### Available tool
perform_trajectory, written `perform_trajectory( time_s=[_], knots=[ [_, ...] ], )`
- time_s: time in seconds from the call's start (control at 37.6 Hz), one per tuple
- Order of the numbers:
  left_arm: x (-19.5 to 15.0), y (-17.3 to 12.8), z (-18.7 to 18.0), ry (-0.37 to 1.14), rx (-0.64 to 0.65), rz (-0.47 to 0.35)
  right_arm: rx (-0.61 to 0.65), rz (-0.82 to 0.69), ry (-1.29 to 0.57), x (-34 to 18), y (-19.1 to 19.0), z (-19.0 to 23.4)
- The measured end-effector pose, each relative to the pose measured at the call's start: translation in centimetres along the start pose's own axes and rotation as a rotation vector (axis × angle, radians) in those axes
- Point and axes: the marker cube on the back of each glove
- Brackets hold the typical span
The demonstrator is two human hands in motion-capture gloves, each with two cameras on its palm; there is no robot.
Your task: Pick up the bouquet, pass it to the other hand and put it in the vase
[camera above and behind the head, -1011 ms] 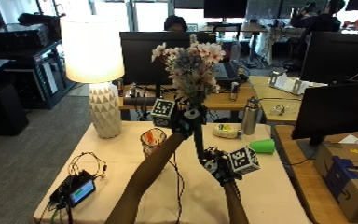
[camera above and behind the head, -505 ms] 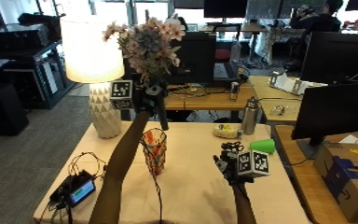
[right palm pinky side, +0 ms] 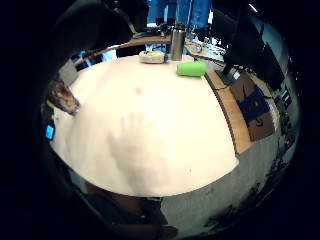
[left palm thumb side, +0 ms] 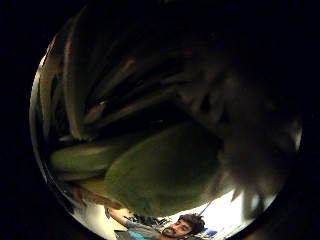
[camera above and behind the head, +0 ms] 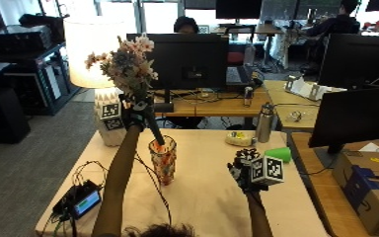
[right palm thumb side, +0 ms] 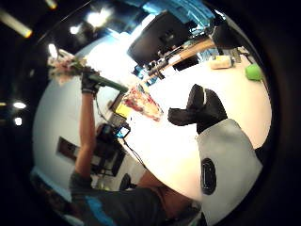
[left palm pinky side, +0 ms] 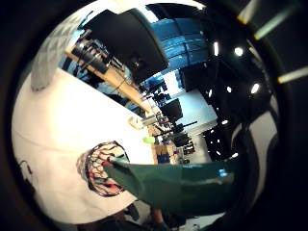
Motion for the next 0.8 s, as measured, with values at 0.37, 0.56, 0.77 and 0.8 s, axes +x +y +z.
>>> perform_trajectory(
  time_s=[0.37, 0.56, 0.77, 0.8],
  knots=[
    [-10.8, 0.4, 0.5, -0.108, -0.093, -0.217, 0.016, -0.011, -0.003, -0.7, 0.1, -0.5],
    [-9.9, 3.0, 0.4, -0.282, -0.237, -0.267, 0.033, -0.015, -0.020, -1.2, 0.1, -1.2],
    [-5.8, 3.8, -3.4, -0.271, -0.179, -0.153, 0.049, -0.027, -0.029, -2.3, -0.1, -2.0],
    [-5.2, 4.0, -4.0, -0.271, -0.160, -0.137, 0.050, -0.030, -0.032, -2.5, -0.2, -2.0]
  ],
)
